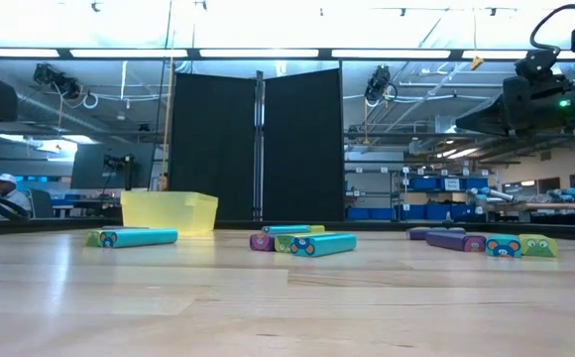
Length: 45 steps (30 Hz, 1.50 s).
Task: Sort blocks
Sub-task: Put the purple block into the blue bin, then put the blue block into the yellow bin
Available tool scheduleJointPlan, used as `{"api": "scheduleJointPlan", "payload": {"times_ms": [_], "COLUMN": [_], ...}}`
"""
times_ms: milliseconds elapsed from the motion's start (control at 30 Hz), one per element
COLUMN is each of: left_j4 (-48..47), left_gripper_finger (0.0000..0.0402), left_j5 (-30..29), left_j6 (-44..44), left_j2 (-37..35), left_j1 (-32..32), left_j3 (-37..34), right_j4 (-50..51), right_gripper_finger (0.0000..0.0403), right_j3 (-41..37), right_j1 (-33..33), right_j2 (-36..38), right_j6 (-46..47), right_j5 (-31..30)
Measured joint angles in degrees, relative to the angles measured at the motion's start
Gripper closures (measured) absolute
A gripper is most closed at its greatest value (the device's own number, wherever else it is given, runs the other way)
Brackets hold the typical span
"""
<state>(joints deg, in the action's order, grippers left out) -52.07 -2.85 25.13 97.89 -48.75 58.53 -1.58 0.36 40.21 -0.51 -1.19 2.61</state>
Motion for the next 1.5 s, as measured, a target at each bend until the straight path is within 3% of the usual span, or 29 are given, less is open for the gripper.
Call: {"api": "scheduleJointPlan", "payload": {"times_ms": [233,433,600,800,1233,1500], "left_j4": [0.48,-0.5,-5.31,-10.97,-19.67,-18.64], "left_gripper_finger": [0.0236,0.0233,0.024,0.0272,0.0391,0.0391], "left_j5": [-0.04,-1.92,-3.6,-4.1,-7.14,-13.33], "left_j6": [-0.08,-0.81,-7.49,-17.26,-31.65,-39.29], "left_j2": [0.0,0.0,-0.02,-0.02,-1.19,-9.26], "left_j1": [-0.01,-0.02,0.0,0.0,0.0,0.7], "left_j3": [-0.32,-0.28,1.98,6.03,12.14,11.93], "right_j4": [-0.02,0.0,-0.02,-0.02,-0.02,0.0], "right_gripper_finger": [0.0364,0.0364,0.0364,0.0364,0.0364,0.0364], "right_j3": [0.0,0.0,0.0,0.02,0.0,0.0], "right_j1": [0.0,0.0,0.0,0.0,0.0,0.0], "right_j2": [-0.01,0.0,0.0,-0.02,0.0,-0.01], "right_j6": [0.0,0.0,0.0,0.0,0.0,-0.01], "right_j5": [0.0,0.0,0.0,0.0,0.0,0.0]}}
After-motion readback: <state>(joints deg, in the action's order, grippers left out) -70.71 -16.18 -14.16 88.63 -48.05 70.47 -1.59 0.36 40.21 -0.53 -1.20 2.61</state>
